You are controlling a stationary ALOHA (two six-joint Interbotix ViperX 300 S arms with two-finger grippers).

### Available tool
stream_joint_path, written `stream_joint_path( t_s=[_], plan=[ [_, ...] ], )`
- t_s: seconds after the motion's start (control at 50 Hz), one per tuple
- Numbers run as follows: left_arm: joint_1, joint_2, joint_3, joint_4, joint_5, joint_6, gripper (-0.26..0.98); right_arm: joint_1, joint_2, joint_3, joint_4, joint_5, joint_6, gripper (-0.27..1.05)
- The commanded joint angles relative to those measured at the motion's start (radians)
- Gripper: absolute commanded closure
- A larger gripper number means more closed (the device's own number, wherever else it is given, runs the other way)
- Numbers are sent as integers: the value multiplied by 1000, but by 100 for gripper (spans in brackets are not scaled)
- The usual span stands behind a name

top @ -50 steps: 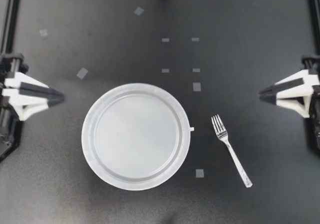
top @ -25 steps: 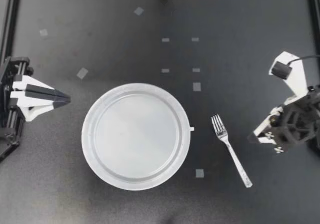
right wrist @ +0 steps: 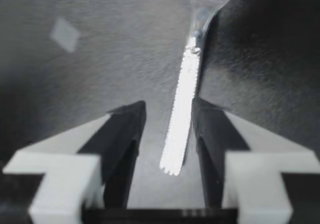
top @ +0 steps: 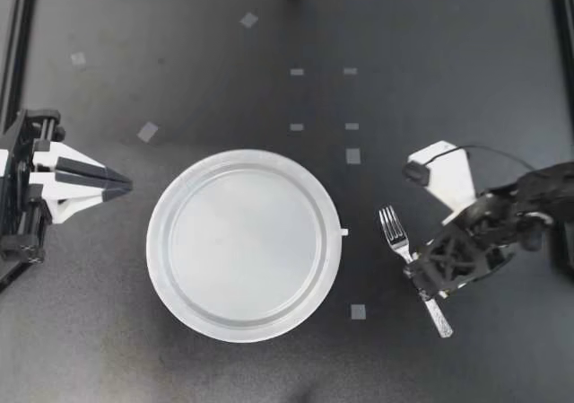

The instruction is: Pick up the fork and place it on the plate.

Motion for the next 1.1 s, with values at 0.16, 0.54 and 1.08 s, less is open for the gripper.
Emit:
stream_joint_path(
  t_s=[0.16, 0.54, 1.08],
  plan=[
    [-2, -5, -9, 12, 2, 2, 57, 6, 46, -46, -81, 21, 89, 30],
    [-2, -5, -8, 23, 2, 2, 57, 3, 72, -98, -321, 46, 311, 30],
    [-3, -17, 9, 26, 2, 0, 57, 3, 126, -121, -314, 57, 325, 30]
  ],
)
